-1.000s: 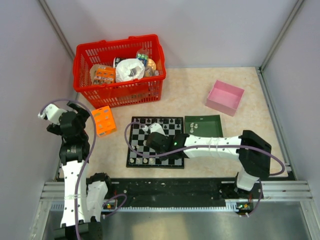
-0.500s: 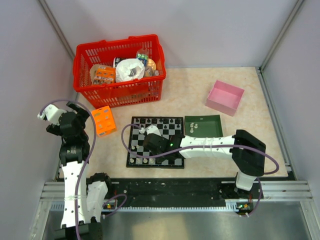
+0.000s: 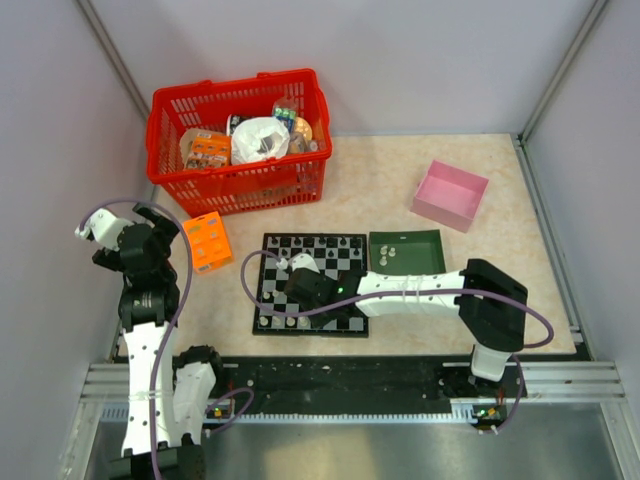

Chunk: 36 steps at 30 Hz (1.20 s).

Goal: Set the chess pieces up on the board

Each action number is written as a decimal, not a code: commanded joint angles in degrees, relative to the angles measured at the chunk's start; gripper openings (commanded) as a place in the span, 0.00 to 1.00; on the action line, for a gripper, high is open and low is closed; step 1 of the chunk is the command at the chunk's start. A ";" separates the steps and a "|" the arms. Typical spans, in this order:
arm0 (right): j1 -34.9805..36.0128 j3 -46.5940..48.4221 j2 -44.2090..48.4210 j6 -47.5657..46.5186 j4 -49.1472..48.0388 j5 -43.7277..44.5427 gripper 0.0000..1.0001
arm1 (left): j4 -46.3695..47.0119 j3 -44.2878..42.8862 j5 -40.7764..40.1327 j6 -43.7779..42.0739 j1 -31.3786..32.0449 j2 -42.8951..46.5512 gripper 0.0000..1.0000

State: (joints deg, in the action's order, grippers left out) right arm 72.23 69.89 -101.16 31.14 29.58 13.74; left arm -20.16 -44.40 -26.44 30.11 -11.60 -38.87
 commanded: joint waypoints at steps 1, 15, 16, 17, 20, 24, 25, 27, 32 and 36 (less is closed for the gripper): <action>0.81 2.62 -0.70 0.33 -1.46 -0.11 0.04 | 1.97 0.19 -0.64 -0.49 -0.27 0.55 0.99; 0.81 3.15 -0.70 -0.28 -1.46 0.41 0.28 | 2.23 -0.16 -0.37 -0.49 -0.27 0.38 0.99; 0.81 3.32 -0.61 -0.46 -1.46 0.50 0.30 | 2.23 -0.16 -0.37 -0.49 -0.36 0.29 0.99; 0.81 3.50 -0.44 -0.46 -1.55 0.59 0.32 | 2.15 -0.25 -0.28 -0.49 -0.27 0.20 0.99; 0.72 4.29 0.88 -1.34 -0.76 1.38 0.34 | 2.23 -0.33 -0.37 -0.58 -0.36 0.11 0.99; -0.24 5.08 5.61 -3.10 0.38 4.53 0.40 | 2.23 -0.33 -0.11 -0.58 -0.27 0.29 0.99; -1.11 5.00 6.85 -3.53 0.82 5.85 0.41 | 2.23 -0.33 -0.11 -0.58 -0.27 0.29 0.99; -3.74 3.68 10.18 -3.80 1.27 7.79 0.41 | 2.06 -0.25 -0.28 -0.58 -0.27 0.20 0.99; -15.16 -2.90 17.83 -3.36 0.22 8.33 0.42 | 2.06 0.02 -0.02 -0.40 -0.27 0.55 0.99; -25.09 -6.86 21.53 -3.10 -0.93 5.34 0.42 | 1.88 -0.16 -0.19 -0.40 -0.27 0.64 0.99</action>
State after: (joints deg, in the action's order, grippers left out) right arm 54.08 66.46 -82.85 28.14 29.32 19.29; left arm -20.14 -44.40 -26.41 30.09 -11.60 -38.87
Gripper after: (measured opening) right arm 0.415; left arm 0.987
